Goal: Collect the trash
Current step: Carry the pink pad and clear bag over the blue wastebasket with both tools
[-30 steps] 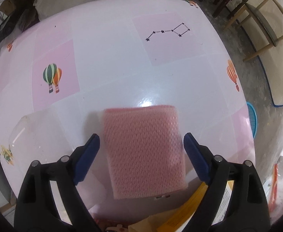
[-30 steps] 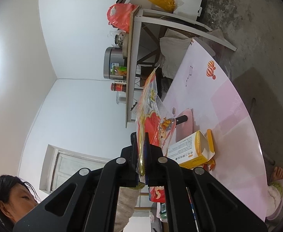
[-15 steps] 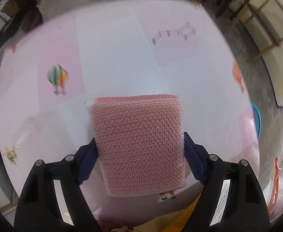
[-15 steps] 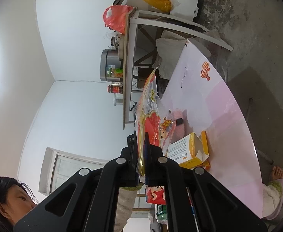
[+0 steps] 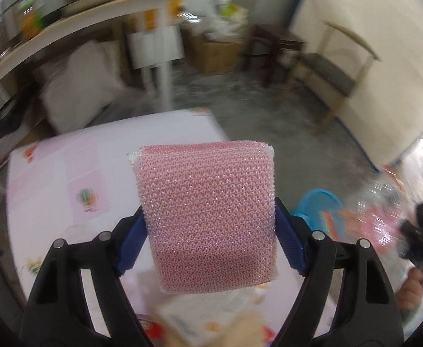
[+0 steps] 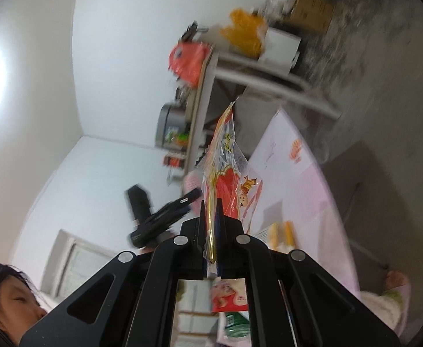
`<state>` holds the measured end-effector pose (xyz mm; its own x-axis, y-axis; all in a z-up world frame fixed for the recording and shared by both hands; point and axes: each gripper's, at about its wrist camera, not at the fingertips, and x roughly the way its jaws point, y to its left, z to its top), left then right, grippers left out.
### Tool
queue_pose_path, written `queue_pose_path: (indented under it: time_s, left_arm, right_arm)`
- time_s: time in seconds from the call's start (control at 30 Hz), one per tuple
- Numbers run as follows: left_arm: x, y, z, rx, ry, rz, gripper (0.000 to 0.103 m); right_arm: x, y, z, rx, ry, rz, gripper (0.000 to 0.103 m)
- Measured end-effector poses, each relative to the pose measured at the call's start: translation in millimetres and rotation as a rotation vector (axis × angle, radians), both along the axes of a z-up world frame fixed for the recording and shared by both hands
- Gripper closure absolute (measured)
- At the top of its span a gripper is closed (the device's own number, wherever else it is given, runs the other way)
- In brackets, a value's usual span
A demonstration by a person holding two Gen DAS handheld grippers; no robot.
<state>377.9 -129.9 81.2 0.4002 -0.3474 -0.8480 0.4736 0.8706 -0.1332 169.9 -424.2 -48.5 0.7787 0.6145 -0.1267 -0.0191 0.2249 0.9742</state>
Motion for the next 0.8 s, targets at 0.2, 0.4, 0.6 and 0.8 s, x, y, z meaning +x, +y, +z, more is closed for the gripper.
queue_pose_path:
  time_s: [0.2,0.4,0.6,0.8]
  left_arm:
    - [-61.3,-117.5,-30.2,-0.096,0.199,-0.233,0.026]
    - [-99.1,-231.8,-109.4,-0.018,0.405,-0.355,0.026]
    - [-116.8,-311.4,-169.9,0.058,0.456,-0.348,0.025]
    - [-96.7,-365.3,-214.1,0.043,0.448,-0.275,0.019]
  right_arm:
    - [-64.7,-57.9,-8.6,-0.164,0.160,-0.204,0.099]
    - [-97.4,-93.6,-61.5,-0.205,0.313,-0.322,0.099]
    - [-100.7,-129.9,-122.9,-0.254,0.462,-0.427,0.099]
    - [-85.1,-174.0,-162.7,-0.301,0.509,-0.487,0.095]
